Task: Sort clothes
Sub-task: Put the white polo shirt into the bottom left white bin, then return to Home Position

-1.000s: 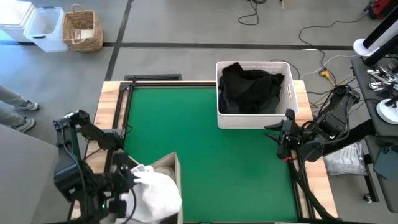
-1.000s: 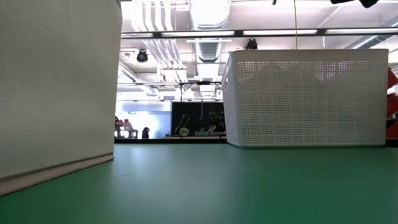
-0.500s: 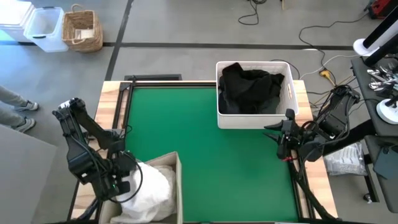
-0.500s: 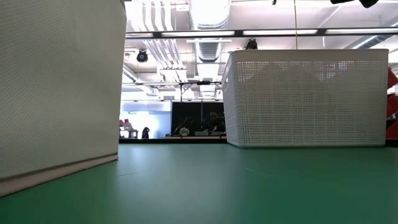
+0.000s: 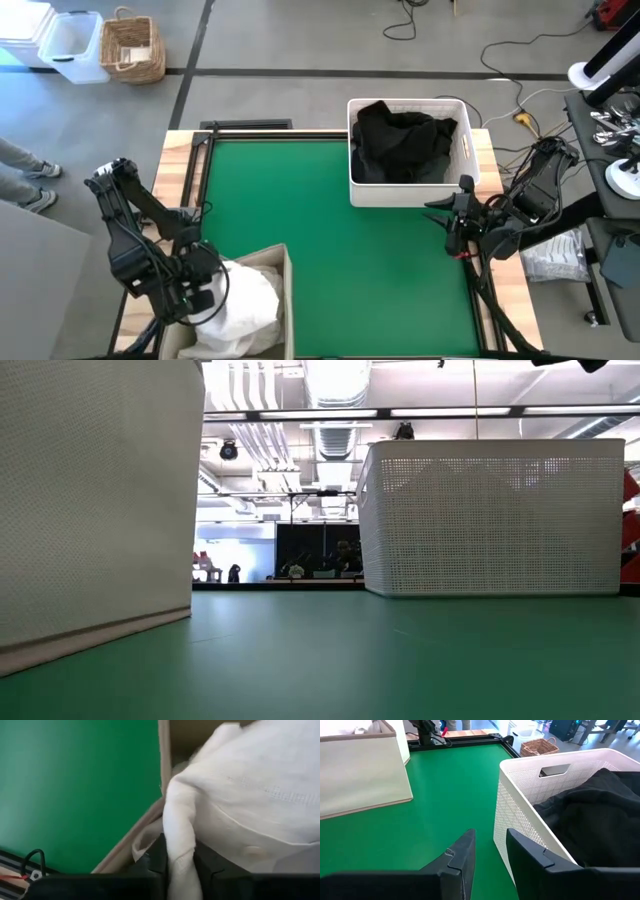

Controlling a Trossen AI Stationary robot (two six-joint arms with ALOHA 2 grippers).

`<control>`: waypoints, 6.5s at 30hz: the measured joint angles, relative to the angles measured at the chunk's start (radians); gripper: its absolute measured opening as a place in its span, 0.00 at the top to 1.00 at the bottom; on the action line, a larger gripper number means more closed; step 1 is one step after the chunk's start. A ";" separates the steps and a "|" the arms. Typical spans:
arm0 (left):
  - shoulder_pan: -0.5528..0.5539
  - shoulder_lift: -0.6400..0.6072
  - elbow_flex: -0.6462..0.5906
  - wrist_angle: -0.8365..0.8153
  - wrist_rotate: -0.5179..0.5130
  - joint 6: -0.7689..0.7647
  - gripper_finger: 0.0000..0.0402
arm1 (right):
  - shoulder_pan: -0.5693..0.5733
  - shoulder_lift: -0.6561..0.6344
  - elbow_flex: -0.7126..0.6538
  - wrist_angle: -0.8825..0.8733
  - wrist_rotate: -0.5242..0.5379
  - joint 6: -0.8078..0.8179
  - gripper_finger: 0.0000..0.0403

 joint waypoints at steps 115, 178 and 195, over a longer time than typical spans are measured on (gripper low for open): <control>0.222 0.163 0.134 0.232 0.245 0.372 1.00 | 0.000 0.002 -0.020 0.024 0.010 0.042 0.71; 0.206 0.161 0.287 0.061 -0.057 0.455 1.00 | 0.000 0.002 -0.020 0.028 0.026 0.022 0.73; 0.236 0.161 0.241 0.425 -0.465 1.037 1.00 | 0.000 0.008 -0.020 0.185 0.080 -0.270 0.84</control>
